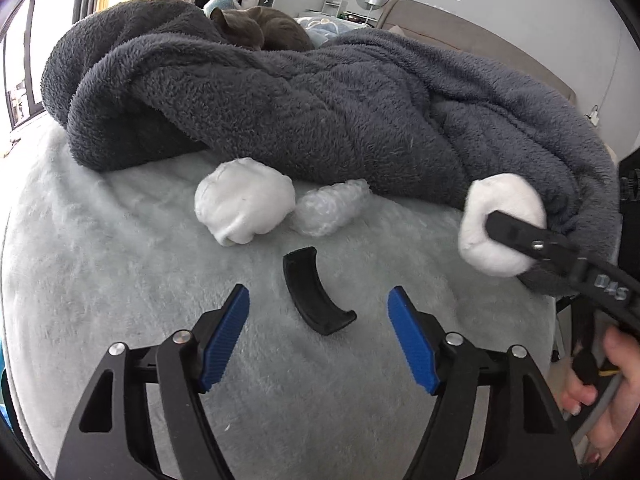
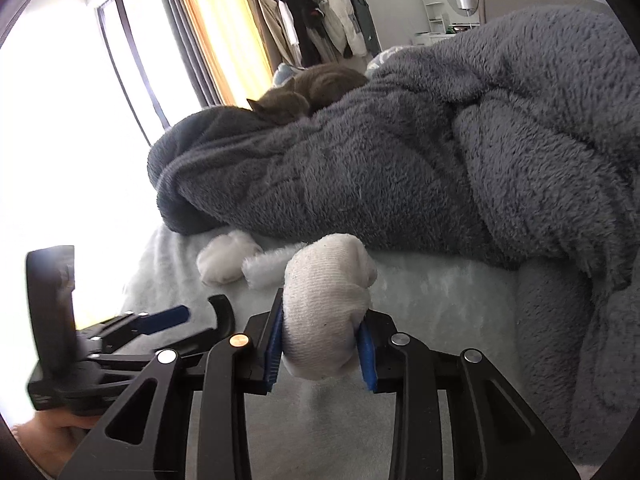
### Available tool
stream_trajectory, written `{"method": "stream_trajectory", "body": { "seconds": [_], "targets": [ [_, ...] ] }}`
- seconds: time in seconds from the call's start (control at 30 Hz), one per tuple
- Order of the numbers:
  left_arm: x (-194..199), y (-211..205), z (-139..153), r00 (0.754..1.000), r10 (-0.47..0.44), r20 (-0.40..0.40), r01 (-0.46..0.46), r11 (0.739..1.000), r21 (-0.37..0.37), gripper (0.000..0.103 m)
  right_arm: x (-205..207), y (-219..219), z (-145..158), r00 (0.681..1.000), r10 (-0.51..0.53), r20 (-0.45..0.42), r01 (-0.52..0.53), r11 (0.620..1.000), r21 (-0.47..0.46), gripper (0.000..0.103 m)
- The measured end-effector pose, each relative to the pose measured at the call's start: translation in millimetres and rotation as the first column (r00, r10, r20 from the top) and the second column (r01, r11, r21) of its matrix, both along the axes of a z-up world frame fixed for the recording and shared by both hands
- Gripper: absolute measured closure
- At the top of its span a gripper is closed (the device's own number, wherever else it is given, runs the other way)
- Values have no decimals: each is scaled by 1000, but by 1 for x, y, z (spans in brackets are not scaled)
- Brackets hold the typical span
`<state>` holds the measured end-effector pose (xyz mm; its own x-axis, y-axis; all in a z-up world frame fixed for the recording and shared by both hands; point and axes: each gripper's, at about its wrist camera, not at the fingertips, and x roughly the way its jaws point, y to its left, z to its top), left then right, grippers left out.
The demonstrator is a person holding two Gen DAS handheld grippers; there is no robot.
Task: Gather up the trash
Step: 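Grasp the white sock with the right tool while the left tool grasps the black curved piece, then carry the sock and black piece from the bed to the teal bin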
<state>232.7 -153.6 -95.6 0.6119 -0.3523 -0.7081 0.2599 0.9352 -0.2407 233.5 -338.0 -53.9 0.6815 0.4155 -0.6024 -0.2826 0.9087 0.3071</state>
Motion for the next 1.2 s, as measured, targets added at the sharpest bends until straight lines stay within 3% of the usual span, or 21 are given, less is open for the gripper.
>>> {"method": "stream_trajectory", "body": {
  "seconds": [0.17,0.5,0.6,0.73,0.97,1.2],
  "targets": [
    [11,-4,-12,999,33,-24,-33,999,19,44,-2,-5,0,1000,25,-3,-25,999,35,71],
    [23,-17,-19,1000,11,-25,-11,1000,16,67,-3,-15,1,1000,22,-2,-22,996,87,71],
    [23,-15,-19,999,10,-30,-10,1000,5,80,-4,-14,5,1000,16,4,-17,995,101,71],
    [19,-13,-15,1000,-20,-24,19,999,-27,81,-5,-6,13,1000,26,15,-28,994,106,71],
    [1,-9,-6,996,-93,-2,93,996,-1,81,-4,14,22,999,46,23,-49,992,115,71],
    [-13,23,5,997,-80,12,80,997,4,81,-3,52,38,995,88,48,-94,987,134,71]
  ]
}}
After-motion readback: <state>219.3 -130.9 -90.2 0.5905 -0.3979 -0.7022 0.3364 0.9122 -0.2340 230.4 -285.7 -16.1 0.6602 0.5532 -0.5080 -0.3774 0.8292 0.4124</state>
